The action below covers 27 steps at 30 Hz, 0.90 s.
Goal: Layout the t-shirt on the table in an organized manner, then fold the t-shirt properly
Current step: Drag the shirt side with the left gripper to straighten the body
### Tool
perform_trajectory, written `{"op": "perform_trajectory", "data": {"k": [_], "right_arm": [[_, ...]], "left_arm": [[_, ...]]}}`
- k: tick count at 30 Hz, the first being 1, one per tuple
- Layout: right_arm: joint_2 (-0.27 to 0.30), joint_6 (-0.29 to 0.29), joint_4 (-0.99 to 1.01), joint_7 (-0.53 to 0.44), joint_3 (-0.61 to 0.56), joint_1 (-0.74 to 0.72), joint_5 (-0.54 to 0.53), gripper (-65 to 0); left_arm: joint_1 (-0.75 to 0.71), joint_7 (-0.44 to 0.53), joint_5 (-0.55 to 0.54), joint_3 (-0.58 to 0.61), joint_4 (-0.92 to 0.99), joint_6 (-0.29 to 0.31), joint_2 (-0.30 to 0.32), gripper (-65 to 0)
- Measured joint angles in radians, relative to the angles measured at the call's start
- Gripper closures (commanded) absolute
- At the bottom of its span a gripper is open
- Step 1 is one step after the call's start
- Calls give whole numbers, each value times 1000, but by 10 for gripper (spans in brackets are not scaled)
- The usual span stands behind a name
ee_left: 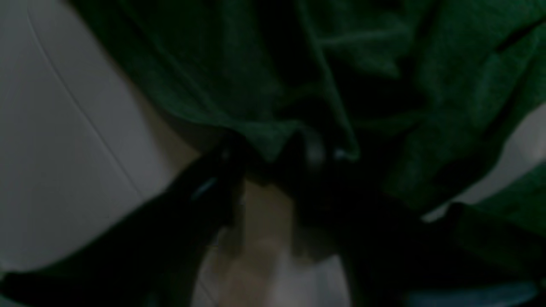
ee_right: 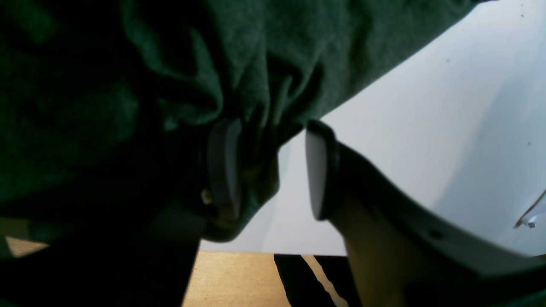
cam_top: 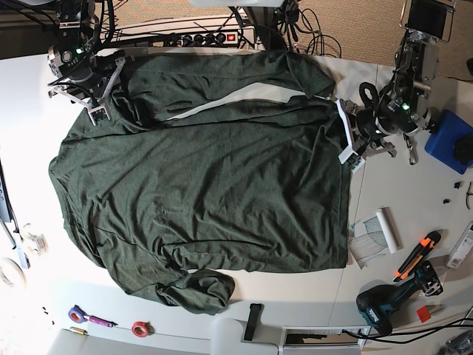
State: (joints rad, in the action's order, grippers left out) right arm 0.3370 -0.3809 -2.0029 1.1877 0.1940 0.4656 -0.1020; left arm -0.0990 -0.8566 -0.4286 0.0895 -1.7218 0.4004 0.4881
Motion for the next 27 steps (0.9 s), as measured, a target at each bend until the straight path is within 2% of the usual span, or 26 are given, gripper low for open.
{"op": "perform_trajectory", "data": {"k": [4,10,17,23,25,27], "right_arm": [[0,0,0,0,0,0,0,-247],[0,0,0,0,0,0,0,-247],[0,0,0,0,0,0,0,-247],[0,0,0,0,0,0,0,-247],[0,0,0,0,0,0,0,-247],[0,0,0,0,0,0,0,-247]], "left_arm": [[8,-37,-6,0,-2,46,5,-99],[8,-59,-22,0,-4,49,43,-83],[6,-60,-21,0,-4,7,79,-83],[7,-61,54,0,-8,-55,80,-83],[8,-60,69,0,-8,-57,80,-84],[8,-58,82,0,-8,-61,80,-114]]}}
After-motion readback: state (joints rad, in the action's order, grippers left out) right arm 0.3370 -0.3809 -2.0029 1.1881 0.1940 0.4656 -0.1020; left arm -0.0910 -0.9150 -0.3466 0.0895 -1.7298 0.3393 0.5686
